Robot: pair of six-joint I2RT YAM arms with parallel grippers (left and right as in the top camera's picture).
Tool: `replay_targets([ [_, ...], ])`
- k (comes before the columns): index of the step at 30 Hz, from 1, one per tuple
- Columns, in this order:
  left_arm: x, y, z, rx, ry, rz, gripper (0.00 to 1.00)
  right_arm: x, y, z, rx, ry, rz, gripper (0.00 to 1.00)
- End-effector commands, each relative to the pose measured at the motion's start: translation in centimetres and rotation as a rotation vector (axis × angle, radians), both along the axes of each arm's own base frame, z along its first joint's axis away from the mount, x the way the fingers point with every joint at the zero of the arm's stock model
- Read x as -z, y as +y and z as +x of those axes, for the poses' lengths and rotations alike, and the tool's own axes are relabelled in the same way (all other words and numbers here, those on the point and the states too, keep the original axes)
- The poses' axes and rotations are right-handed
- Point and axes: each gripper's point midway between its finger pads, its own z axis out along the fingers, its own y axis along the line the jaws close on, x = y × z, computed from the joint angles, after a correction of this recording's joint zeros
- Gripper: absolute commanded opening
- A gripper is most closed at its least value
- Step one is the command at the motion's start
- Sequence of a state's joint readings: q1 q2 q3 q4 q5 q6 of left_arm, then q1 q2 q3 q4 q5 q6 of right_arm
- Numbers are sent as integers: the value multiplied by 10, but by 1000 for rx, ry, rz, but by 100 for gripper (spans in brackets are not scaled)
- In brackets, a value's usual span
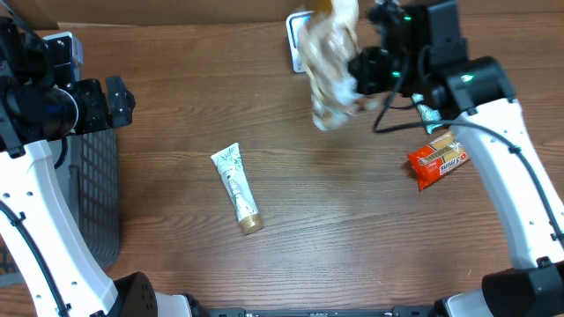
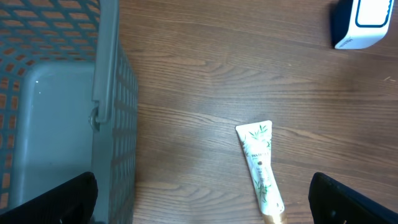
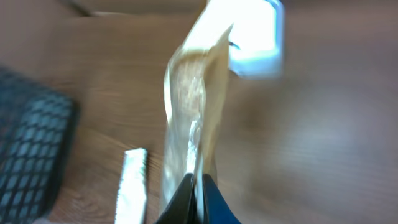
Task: Scan the item barcode
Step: 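Carry the snack bag right and drop it onto the spaghetti pack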
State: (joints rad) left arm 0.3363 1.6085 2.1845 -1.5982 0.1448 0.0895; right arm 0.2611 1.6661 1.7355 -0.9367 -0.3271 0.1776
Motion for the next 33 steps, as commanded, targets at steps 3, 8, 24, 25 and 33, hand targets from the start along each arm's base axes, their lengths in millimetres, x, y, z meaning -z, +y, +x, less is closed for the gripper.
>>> replay_targets([
  [3, -2, 1, -1, 16, -6, 13, 100, 49, -88, 6, 298, 210, -2, 4],
  [8, -2, 1, -1, 16, -6, 13, 100, 111, -166, 12, 516, 377, 37, 4],
  [24, -2, 1, -1, 16, -6, 13, 100, 179, -281, -29, 804, 608, 87, 48],
  [25, -2, 1, -1, 16, -6, 14, 99, 175, -288, -33, 825, 621, 93, 49],
  [33, -2, 1, -1, 16, -6, 14, 100, 117, -288, -38, 782, 623, 111, 50],
])
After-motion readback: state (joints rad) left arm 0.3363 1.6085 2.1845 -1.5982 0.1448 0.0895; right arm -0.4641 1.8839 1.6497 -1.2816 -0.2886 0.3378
